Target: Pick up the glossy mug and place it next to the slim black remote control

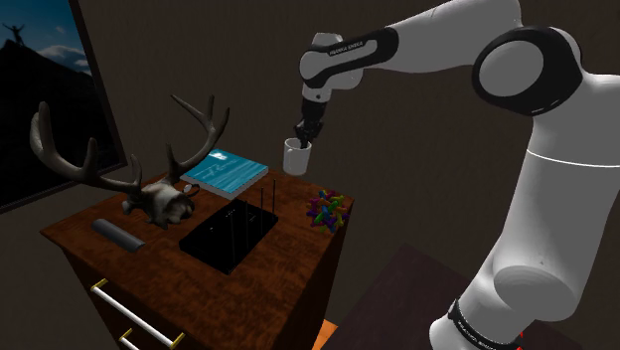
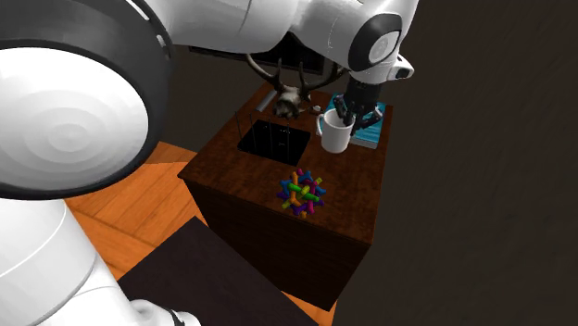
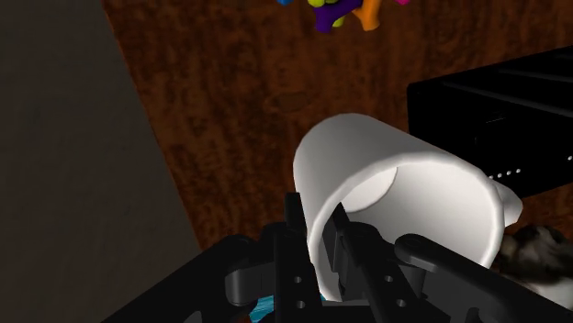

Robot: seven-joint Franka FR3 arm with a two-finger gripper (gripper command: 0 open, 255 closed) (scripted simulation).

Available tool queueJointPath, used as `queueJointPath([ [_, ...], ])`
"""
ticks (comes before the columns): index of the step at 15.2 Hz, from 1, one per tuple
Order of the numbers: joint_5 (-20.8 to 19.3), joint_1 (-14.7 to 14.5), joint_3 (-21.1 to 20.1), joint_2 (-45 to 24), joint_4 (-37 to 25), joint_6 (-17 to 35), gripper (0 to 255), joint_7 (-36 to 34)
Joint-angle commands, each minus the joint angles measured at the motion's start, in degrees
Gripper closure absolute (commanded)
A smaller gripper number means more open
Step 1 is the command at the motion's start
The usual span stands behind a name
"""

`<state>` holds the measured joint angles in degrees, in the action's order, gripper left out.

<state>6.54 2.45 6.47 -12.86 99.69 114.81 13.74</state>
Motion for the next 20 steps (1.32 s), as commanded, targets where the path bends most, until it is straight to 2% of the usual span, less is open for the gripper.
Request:
queueJointPath([
  [1,-0.1,0.0,0.0,0.3,-1.1,-1.4,255,-0.2],
  [4,-0.2,0.0,0.0,0.7,-2.8,-3.5,255,-0.4],
  [12,-1.4,-6.2,-3.6,-0.9,-2.1,-0.4,255,-10.3],
  [20,-2.8,-12.3,-6.8,-5.7,-6.2,1.0,255,-20.0],
])
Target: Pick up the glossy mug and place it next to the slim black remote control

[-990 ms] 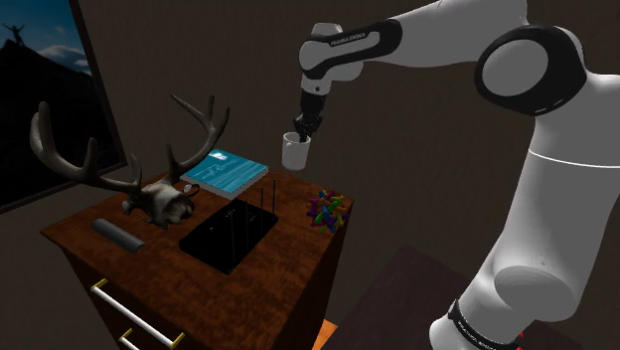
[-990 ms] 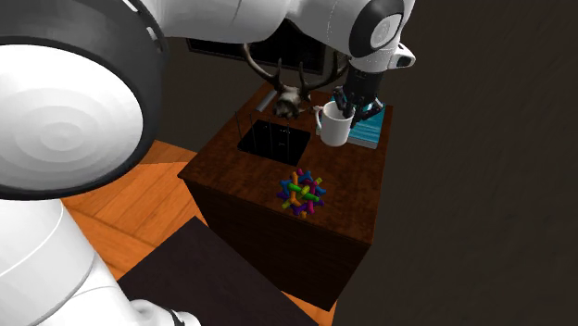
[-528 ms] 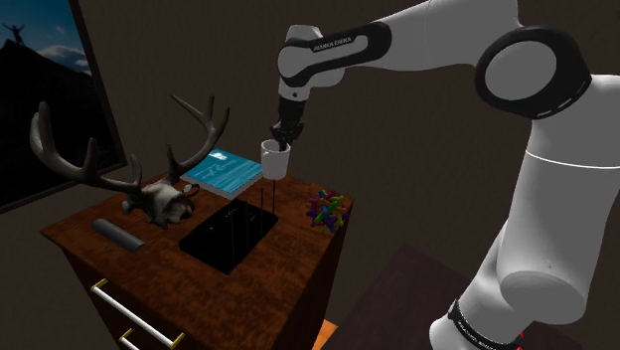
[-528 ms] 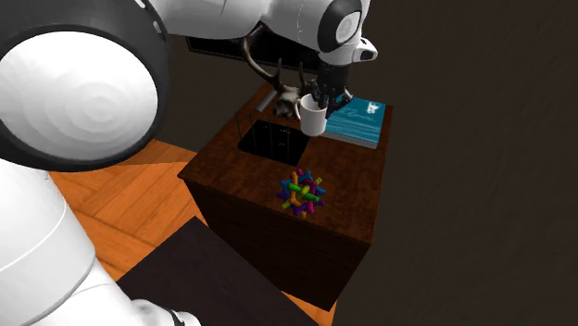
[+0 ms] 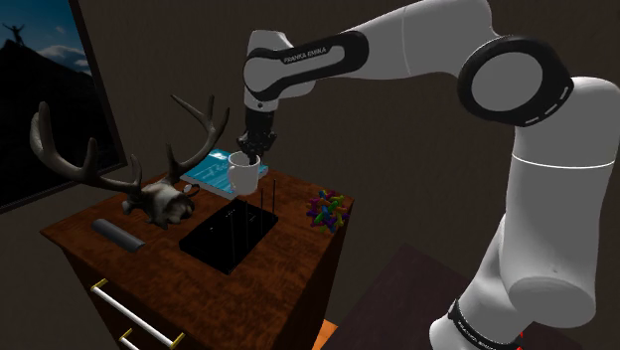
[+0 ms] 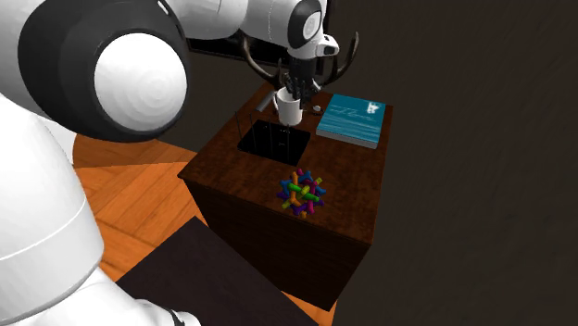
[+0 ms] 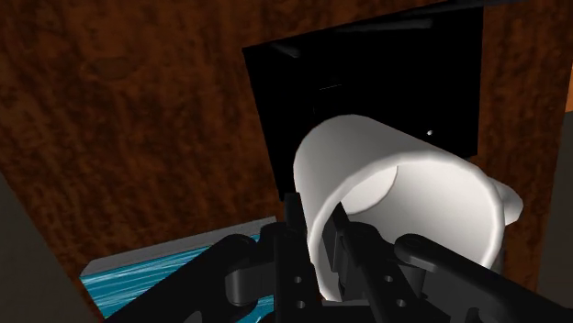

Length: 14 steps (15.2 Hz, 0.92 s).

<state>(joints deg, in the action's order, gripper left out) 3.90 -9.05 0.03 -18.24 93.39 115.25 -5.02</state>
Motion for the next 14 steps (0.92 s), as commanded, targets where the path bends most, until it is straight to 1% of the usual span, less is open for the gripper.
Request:
queueJointPath([
  [1,-0.4,-1.6,-0.7,-1.2,-0.7,0.7,255,-2.5],
  [8,-2.0,-7.2,-2.7,-8.4,-9.1,-0.1,255,-10.5],
  [11,-2.8,-9.7,-3.2,-12.4,-14.3,-1.2,255,-13.7],
  [14,-3.5,-12.3,-3.7,-17.0,-20.8,-2.9,255,-16.7],
])
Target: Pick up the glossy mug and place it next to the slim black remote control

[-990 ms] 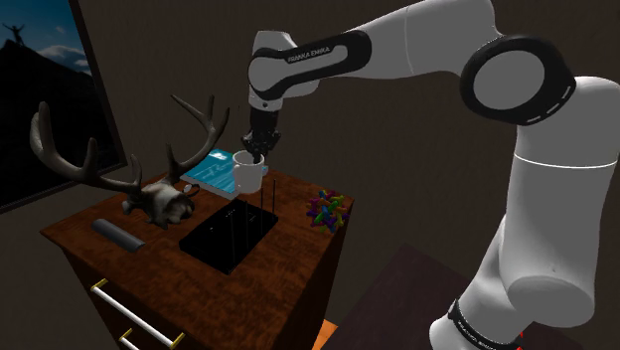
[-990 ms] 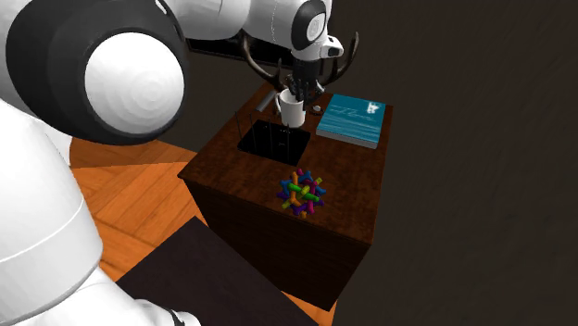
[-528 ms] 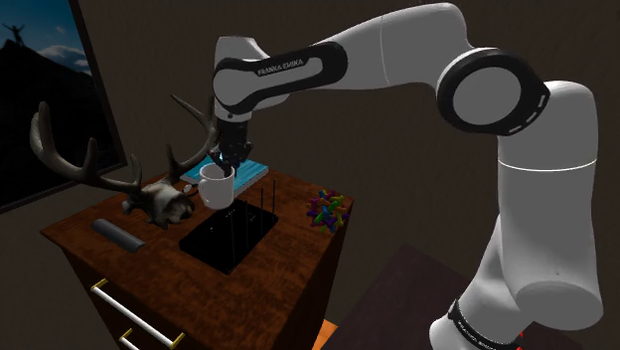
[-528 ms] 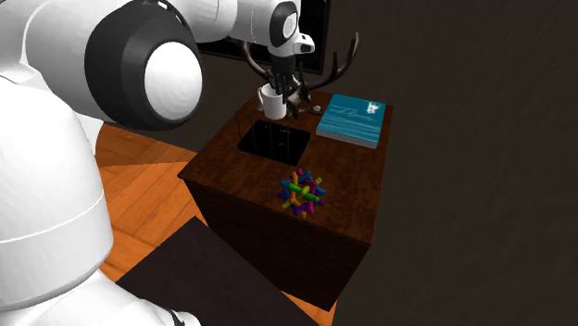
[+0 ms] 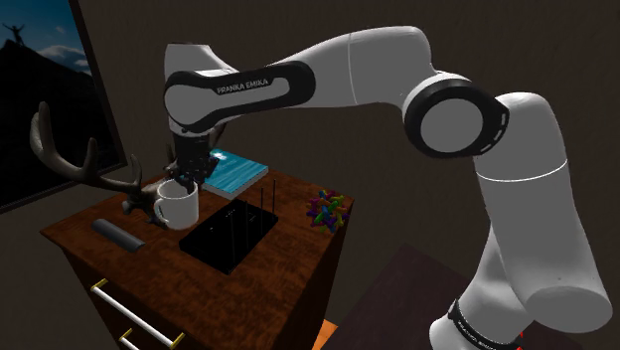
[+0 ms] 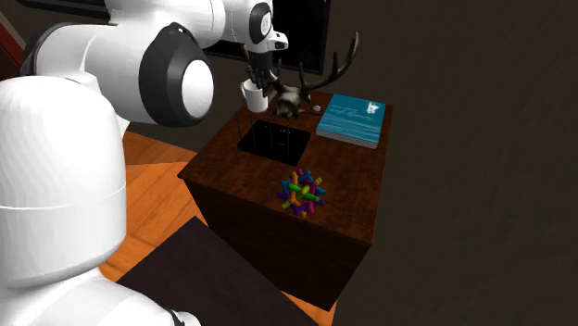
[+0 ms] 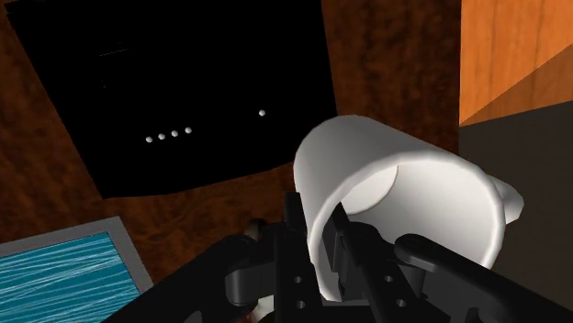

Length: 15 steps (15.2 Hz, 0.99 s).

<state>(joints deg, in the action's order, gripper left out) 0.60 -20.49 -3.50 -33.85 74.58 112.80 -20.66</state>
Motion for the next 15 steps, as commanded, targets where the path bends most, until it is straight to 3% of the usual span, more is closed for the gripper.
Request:
queueJointPath([
  [1,-0.5,-1.7,-0.2,-3.2,-4.5,-1.2,255,-2.0],
  [4,-1.2,-4.3,-0.5,-9.3,-13.6,-4.2,255,-4.7],
  [7,-1.8,-7.1,-0.5,-17.9,-27.5,-9.3,255,-7.2],
  [15,-1.8,-7.0,-0.5,-17.8,-21.2,-3.1,255,-7.1],
])
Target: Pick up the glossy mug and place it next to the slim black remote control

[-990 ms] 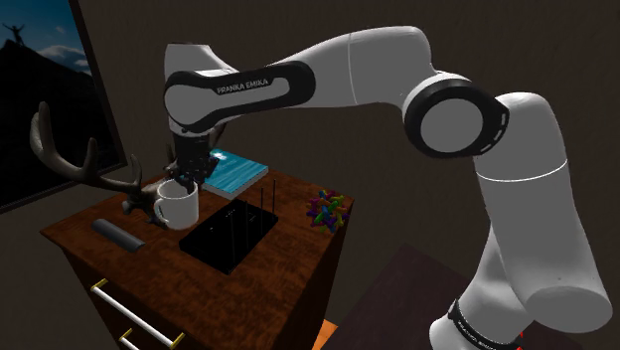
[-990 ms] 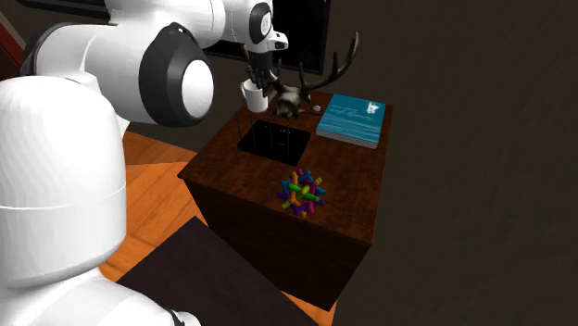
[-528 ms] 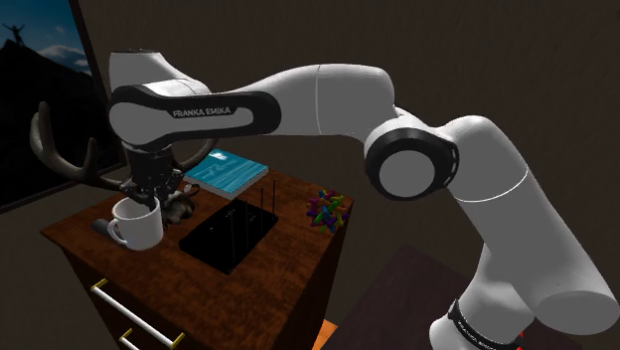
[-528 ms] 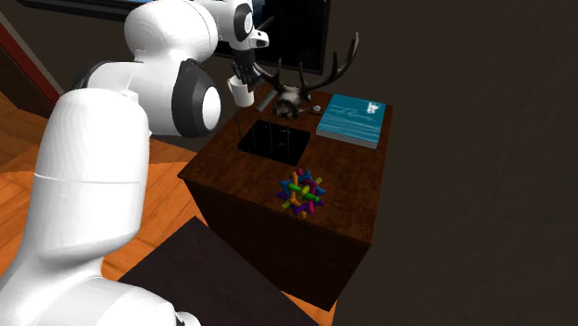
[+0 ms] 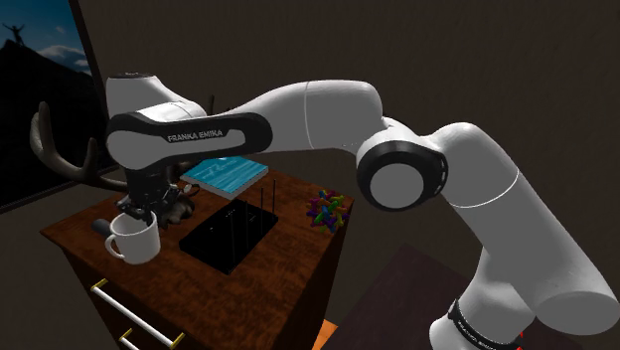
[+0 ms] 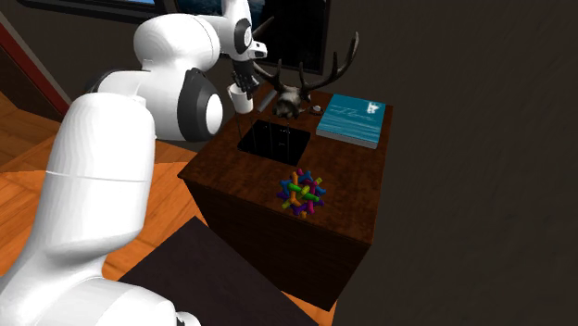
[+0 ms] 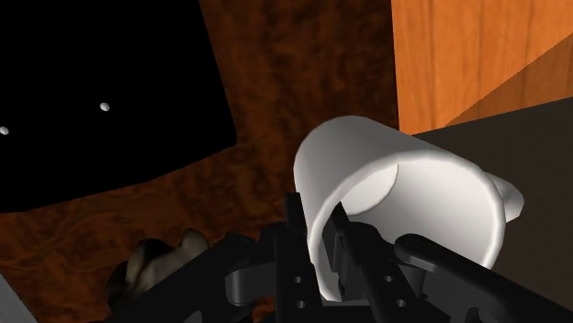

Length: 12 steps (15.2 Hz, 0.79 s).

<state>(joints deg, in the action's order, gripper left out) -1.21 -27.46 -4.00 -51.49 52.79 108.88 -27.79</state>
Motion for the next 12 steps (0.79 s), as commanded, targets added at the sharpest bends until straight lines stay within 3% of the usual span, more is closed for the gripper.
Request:
queueJointPath([
  [1,0.0,0.0,0.0,-0.3,1.1,1.5,255,0.0],
  [6,0.0,0.1,0.0,-1.2,3.5,4.8,255,0.0],
  [12,0.0,0.1,0.0,-1.2,3.5,4.8,255,0.0],
])
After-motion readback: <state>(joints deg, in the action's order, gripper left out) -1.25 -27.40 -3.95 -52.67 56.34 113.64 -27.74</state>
